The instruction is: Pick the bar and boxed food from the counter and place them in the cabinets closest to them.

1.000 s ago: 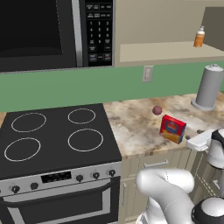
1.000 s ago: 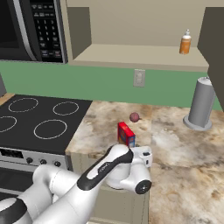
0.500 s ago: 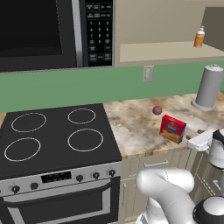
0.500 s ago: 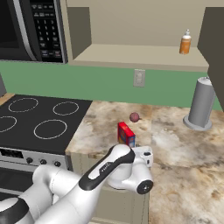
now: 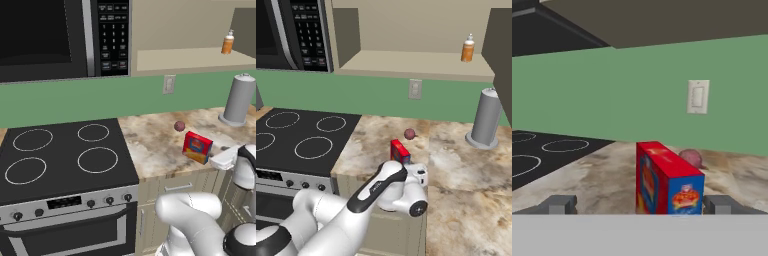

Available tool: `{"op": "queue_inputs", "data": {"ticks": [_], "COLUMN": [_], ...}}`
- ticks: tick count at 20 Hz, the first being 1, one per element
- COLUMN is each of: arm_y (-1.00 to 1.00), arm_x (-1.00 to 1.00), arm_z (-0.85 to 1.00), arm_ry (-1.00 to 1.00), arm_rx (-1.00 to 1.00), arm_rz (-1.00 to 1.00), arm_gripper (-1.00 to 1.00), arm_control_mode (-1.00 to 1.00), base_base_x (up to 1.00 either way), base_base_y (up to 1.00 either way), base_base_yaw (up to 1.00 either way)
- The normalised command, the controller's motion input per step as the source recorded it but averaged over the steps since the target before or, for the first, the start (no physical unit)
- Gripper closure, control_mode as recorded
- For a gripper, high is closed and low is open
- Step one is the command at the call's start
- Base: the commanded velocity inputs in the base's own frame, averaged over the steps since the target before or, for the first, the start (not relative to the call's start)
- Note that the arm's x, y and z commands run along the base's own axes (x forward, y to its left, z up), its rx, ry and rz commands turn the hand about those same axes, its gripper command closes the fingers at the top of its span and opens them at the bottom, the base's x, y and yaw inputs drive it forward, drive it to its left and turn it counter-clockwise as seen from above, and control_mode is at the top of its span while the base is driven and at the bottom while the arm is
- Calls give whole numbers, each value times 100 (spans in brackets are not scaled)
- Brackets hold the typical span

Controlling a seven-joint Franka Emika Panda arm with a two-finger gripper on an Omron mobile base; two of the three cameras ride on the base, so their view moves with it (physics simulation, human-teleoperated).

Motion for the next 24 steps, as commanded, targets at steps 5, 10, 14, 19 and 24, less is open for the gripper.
{"op": "queue_inputs", "data": {"ticks": [5,10,14,19,24], "arm_y": [12,8,0,-12,-23], "arm_x": [15,10,0,0,1], "arm_z": [0,0,0,0,0], "arm_ry": [0,0,0,0,0], "arm_rx": [0,0,0,0,0], "arm_rz": [-1,0,0,0,0], "arm_gripper": [-100,-100,-100,-100,-100], "arm_control_mode": [-100,-100,-100,-100,-100], "base_base_x": [0,0,0,0,0], "base_base_y": [0,0,0,0,0], "base_base_yaw": [0,0,0,0,0]}}
